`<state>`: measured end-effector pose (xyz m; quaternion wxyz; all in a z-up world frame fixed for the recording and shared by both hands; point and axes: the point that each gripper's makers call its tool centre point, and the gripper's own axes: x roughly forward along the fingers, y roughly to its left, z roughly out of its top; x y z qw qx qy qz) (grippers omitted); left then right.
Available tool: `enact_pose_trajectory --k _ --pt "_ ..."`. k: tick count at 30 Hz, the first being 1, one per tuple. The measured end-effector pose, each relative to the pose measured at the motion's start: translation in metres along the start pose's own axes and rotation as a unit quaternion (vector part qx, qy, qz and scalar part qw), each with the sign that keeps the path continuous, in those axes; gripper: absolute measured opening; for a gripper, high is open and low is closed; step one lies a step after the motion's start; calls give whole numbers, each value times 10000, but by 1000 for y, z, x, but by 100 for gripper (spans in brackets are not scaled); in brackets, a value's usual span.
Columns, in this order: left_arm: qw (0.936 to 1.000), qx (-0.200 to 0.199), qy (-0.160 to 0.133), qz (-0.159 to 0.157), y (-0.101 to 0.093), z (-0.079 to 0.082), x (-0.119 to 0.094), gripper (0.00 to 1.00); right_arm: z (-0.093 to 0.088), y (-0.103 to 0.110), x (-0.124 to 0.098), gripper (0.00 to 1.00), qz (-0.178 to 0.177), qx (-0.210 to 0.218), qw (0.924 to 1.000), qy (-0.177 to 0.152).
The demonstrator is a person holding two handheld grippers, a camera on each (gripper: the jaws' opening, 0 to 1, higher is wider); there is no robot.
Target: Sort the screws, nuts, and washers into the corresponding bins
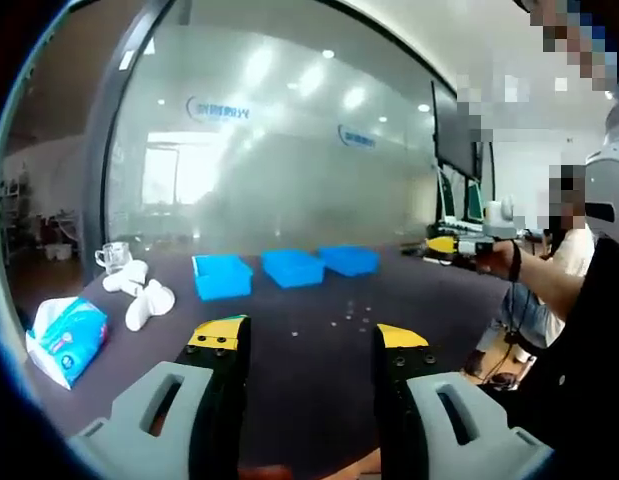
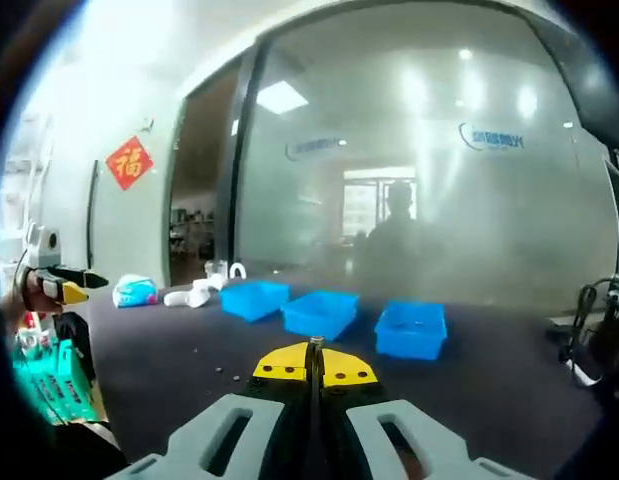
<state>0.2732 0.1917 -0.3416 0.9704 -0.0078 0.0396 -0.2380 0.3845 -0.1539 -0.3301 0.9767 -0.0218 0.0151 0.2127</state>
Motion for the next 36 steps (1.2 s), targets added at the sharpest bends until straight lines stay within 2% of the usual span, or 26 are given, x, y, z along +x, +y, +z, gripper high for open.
enact_pose_trajectory --k 6,8,10,18,23,27,29,30,31,36 --pt "10000 -24 13 -36 0 -2 0 48 11 -24 14 0 -303 -12 9993 -203" --pt "10000 -33 -6 -42 0 -2 0 48 14 -34 21 0 -478 -224 9983 -235" --pt "10000 -33 -33 -33 0 -1 0 48 18 -41 31 0 -502 -181 9982 -270" --pt "9999 -95 -20 -102 -3 -9 2 48 39 -75 86 0 -736 -25 9964 -428" --pt "9998 -115 -41 -126 -3 -7 1 48 45 -88 127 0 -816 -21 9960 -354" --pt "9998 -140 -54 -120 -2 -6 1 48 43 -96 159 0 -889 -20 9959 -151" --pt "9998 -152 -59 -125 -3 -6 0 48 43 -108 183 0 -931 -35 9956 -87" --pt "9998 -152 -58 -126 -3 -6 0 48 41 -110 188 0 -943 -35 9955 -35" --pt "9998 -148 -53 -121 -3 -6 -1 48 36 -108 184 0 -955 -11 9954 74" --pt "9998 -152 -54 -98 -2 -6 -2 48 27 -118 204 0 -1082 0 9938 259"
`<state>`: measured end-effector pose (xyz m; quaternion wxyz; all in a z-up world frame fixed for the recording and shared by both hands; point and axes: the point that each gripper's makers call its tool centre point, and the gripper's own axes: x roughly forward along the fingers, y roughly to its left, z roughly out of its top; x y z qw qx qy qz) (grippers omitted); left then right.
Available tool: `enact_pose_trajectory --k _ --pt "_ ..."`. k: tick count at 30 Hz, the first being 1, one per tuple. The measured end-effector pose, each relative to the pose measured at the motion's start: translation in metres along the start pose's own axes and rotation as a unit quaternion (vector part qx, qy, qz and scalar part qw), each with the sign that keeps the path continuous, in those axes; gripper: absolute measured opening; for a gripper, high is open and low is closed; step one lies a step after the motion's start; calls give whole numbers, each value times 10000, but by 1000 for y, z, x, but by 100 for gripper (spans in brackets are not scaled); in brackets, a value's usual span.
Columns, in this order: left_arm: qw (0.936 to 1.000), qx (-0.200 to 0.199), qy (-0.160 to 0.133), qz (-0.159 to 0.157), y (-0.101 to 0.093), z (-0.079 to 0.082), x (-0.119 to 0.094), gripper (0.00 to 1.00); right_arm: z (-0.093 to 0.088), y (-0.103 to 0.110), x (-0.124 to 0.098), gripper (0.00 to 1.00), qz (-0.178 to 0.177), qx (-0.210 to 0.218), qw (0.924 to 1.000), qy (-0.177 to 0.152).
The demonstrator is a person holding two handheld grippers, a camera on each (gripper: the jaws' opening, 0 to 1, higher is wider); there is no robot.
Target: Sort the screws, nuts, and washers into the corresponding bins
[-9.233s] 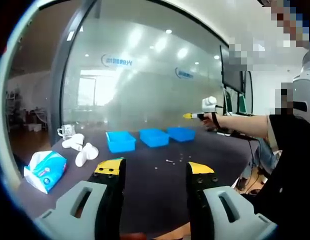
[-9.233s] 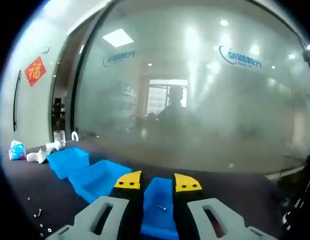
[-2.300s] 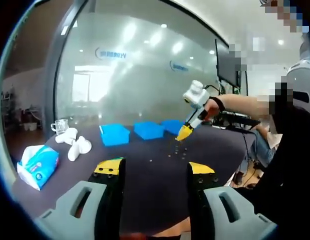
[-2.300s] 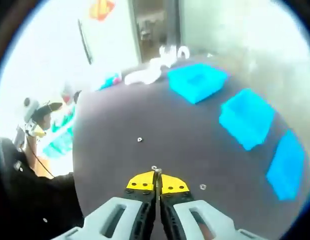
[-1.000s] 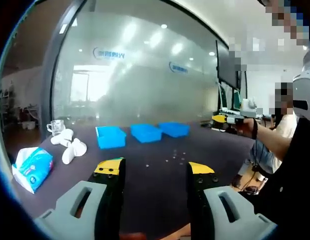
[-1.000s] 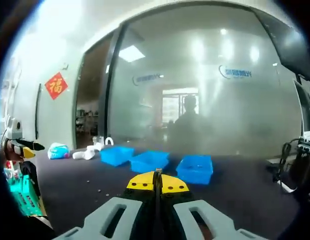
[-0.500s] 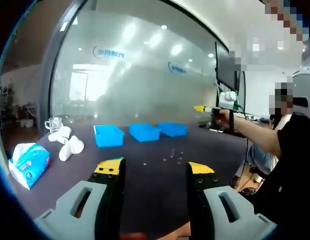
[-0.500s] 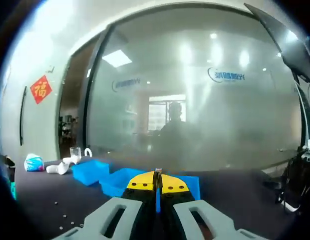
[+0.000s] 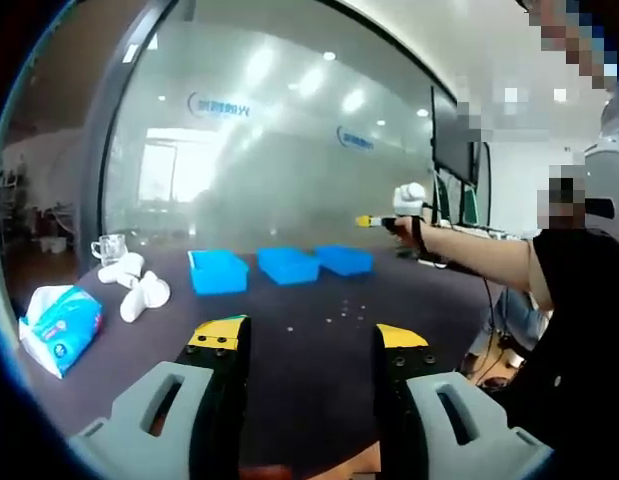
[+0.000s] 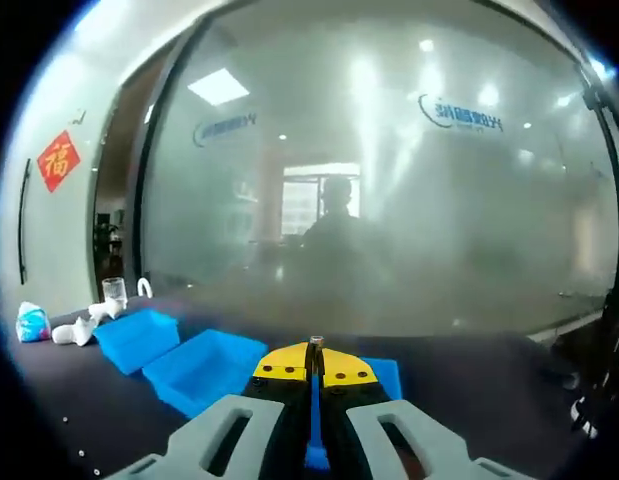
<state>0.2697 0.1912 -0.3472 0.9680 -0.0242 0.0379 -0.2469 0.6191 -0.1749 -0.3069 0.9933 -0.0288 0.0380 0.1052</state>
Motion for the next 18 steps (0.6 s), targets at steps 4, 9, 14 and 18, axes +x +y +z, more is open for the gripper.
enact_pose_trajectory --k 4,9,14,18 --pt "10000 -18 12 10 0 -1 0 48 -5 -2 8 0 -58 -7 9999 114" --pt "10000 -17 34 15 0 -2 0 48 -14 -4 11 0 -121 -58 9997 225" --pt "10000 -9 36 39 0 -2 -2 48 -23 -5 10 0 -172 -231 9991 307" --pt "10000 -7 44 61 1 -2 -3 48 -22 -5 7 9 -199 -327 9990 221"
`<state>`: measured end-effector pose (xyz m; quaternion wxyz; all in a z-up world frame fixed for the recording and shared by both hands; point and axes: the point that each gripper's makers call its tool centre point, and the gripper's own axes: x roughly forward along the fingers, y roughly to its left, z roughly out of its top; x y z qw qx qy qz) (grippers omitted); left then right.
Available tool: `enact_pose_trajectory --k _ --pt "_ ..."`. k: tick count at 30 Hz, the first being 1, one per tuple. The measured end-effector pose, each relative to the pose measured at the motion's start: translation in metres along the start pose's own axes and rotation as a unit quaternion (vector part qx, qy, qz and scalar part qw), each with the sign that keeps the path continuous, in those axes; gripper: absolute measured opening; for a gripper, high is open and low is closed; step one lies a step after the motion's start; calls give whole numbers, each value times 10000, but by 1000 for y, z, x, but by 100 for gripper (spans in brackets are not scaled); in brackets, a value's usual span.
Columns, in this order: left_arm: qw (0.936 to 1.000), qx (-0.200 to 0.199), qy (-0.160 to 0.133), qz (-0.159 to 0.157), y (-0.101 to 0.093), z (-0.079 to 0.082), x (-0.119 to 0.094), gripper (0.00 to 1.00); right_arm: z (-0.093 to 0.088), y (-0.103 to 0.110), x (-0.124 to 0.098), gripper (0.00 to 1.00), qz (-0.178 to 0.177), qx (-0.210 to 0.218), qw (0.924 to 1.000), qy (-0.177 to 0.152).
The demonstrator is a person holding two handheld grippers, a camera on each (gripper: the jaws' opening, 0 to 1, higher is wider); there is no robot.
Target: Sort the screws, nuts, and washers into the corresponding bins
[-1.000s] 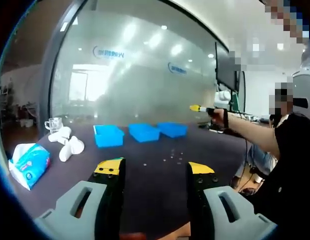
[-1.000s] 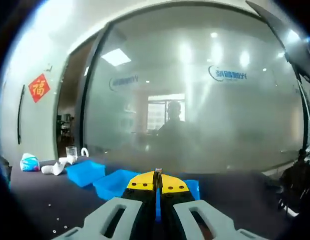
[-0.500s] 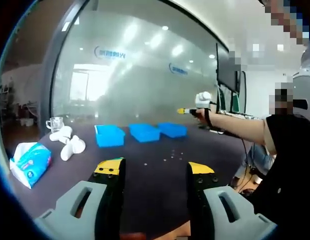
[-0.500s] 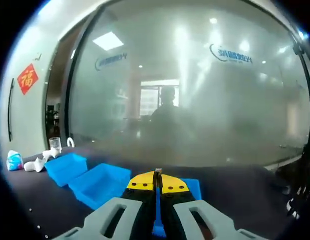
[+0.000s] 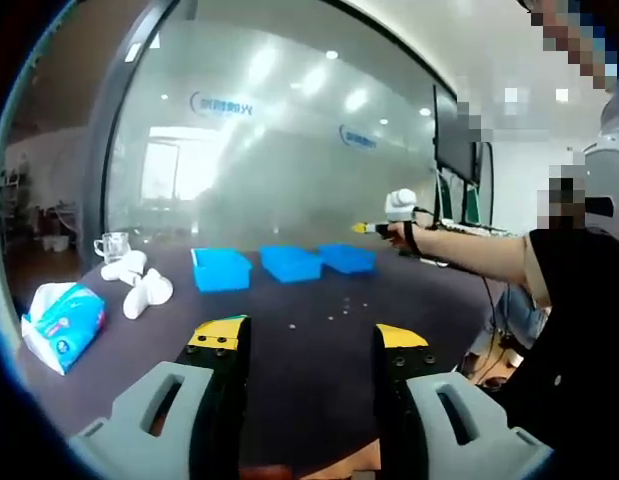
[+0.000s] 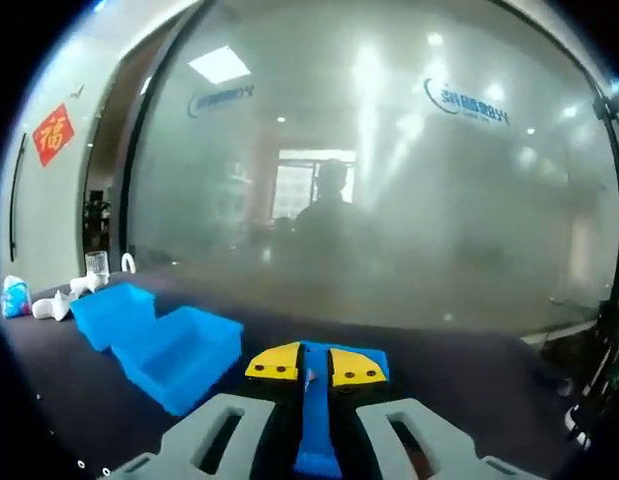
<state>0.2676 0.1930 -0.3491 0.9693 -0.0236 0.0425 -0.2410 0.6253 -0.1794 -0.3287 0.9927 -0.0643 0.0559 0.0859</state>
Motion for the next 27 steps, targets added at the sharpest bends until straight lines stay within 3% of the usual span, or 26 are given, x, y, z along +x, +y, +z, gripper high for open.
enact_pose_trajectory --k 2,12,18,27 --pt "10000 2 4 1 0 0 0 48 2 0 -2 19 -27 -71 9999 -81" --pt "10000 20 4 8 1 2 -1 48 3 12 -39 25 296 165 9990 -292" --pt "10000 33 8 22 3 3 -1 48 -8 36 -86 24 782 339 9957 -372" --pt "10000 62 -13 -7 2 6 1 49 -31 78 -170 24 1536 211 9872 -368"
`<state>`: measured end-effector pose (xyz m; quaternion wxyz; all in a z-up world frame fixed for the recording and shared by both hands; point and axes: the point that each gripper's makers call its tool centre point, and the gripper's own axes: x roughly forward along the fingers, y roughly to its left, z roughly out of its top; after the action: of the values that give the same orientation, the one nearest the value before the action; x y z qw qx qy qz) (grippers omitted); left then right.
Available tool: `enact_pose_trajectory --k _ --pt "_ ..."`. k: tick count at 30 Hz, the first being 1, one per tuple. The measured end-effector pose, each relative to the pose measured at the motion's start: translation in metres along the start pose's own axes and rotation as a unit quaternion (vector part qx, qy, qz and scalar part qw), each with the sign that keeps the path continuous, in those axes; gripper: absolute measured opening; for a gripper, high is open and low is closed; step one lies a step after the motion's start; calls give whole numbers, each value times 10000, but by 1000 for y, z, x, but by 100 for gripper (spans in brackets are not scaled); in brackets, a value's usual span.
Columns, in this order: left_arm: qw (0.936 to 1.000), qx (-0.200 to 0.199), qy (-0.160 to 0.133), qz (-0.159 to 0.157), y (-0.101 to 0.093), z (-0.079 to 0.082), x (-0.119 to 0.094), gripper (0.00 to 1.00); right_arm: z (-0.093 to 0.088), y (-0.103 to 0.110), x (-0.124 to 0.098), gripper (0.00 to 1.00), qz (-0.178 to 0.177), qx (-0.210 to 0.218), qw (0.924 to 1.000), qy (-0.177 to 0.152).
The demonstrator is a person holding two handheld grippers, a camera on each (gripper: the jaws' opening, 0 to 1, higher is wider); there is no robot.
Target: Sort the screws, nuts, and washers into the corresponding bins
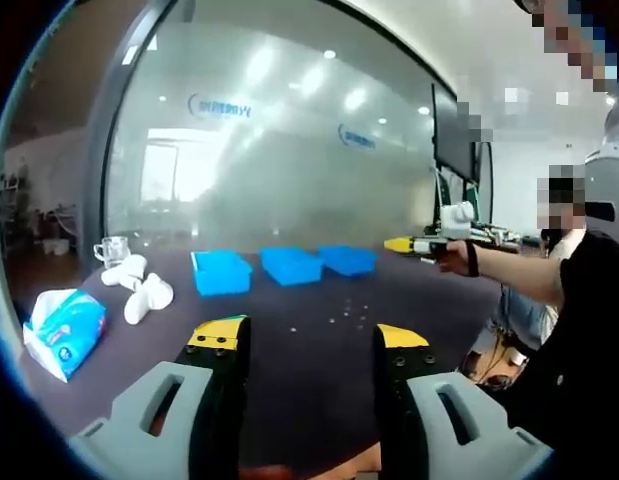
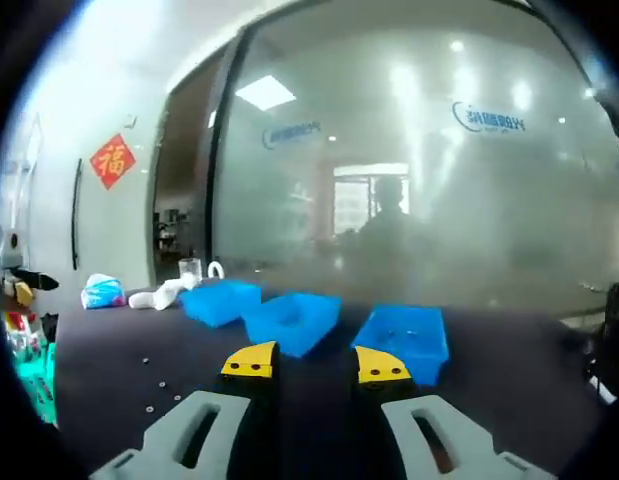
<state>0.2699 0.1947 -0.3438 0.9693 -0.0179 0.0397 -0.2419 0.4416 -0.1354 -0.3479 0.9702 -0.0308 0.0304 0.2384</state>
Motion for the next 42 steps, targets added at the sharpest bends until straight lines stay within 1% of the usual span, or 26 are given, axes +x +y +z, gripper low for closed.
enact_pose_trajectory --k 2,6,9,13,17,19,23,27,32,38,42 --pt "10000 -10 -39 -2 0 2 0 49 -6 14 -18 24 141 -43 9999 25" --pt "10000 24 -20 -29 -1 2 2 49 -16 26 -44 24 262 -17 9997 18" --pt "10000 28 -29 -49 -3 2 2 49 -25 28 -59 24 237 76 9997 -23" --pt "9999 58 -12 -98 -6 2 4 49 -35 28 -79 24 135 53 9999 -44" --pt "9999 107 -3 -132 -7 2 4 49 -35 29 -103 24 82 133 9998 -116" --pt "9998 109 -5 -138 -7 2 4 49 -35 29 -113 24 51 91 9998 -144" --pt "9998 116 17 -158 -7 -1 5 49 -32 33 -128 24 56 164 9996 -229" --pt "9997 126 36 -182 -9 -2 5 49 -30 39 -136 25 93 130 9995 -266" --pt "9995 205 46 -246 -12 -2 5 49 -27 45 -138 25 173 107 9993 -304" --pt "9994 241 40 -249 -11 -3 2 49 -25 52 -143 27 261 130 9990 -325" --pt "9994 261 74 -235 -8 -4 1 49 -24 50 -145 28 197 46 9993 -309"
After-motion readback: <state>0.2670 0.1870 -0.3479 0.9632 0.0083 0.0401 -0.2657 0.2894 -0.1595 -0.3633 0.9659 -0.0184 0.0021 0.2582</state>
